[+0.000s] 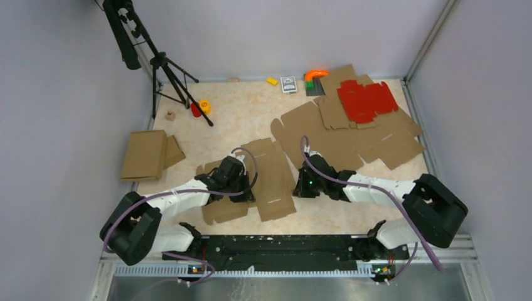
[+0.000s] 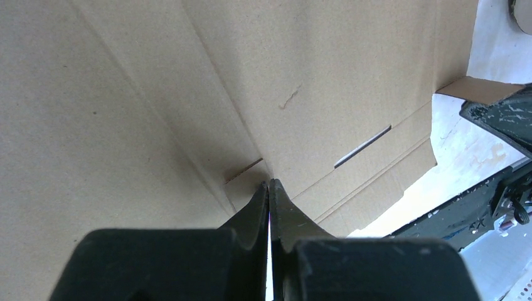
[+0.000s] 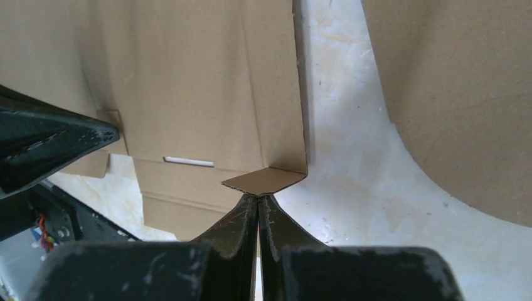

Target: Fold the paper box

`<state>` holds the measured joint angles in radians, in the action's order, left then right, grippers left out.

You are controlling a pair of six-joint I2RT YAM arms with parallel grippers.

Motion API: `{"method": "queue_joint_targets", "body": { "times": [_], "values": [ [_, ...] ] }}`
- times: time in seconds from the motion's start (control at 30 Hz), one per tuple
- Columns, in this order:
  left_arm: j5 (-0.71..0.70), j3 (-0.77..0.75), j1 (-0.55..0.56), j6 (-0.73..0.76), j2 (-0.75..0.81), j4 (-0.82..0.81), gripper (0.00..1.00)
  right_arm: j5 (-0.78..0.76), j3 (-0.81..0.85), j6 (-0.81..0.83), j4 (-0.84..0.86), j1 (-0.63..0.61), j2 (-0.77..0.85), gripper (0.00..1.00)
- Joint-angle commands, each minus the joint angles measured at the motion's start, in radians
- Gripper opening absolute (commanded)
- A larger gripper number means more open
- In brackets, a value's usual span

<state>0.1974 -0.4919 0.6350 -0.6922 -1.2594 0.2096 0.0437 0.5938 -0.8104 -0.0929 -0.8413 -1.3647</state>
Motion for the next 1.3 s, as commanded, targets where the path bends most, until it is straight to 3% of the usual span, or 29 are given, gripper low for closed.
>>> {"method": "queue_joint_targets", "body": {
  "times": [0.0,0.4,0.8,1.27],
  "values": [
    [-0.016,0.012,0.003,0.032,-0.023,0.043,0.00,-0.067,0.070,0.042,-0.002,0.002,-0.051,0.00],
    [-0.010,0.001,0.003,0.044,-0.038,0.053,0.00,-0.137,0.117,0.089,-0.021,0.002,-0.154,0.00],
    [-0.013,-0.002,0.003,0.045,-0.032,0.062,0.00,-0.124,0.151,0.116,-0.038,0.002,-0.072,0.00],
    [-0.010,-0.001,0.003,0.046,-0.033,0.062,0.00,-0.129,0.199,0.135,-0.028,0.001,-0.144,0.00]
  ]
}}
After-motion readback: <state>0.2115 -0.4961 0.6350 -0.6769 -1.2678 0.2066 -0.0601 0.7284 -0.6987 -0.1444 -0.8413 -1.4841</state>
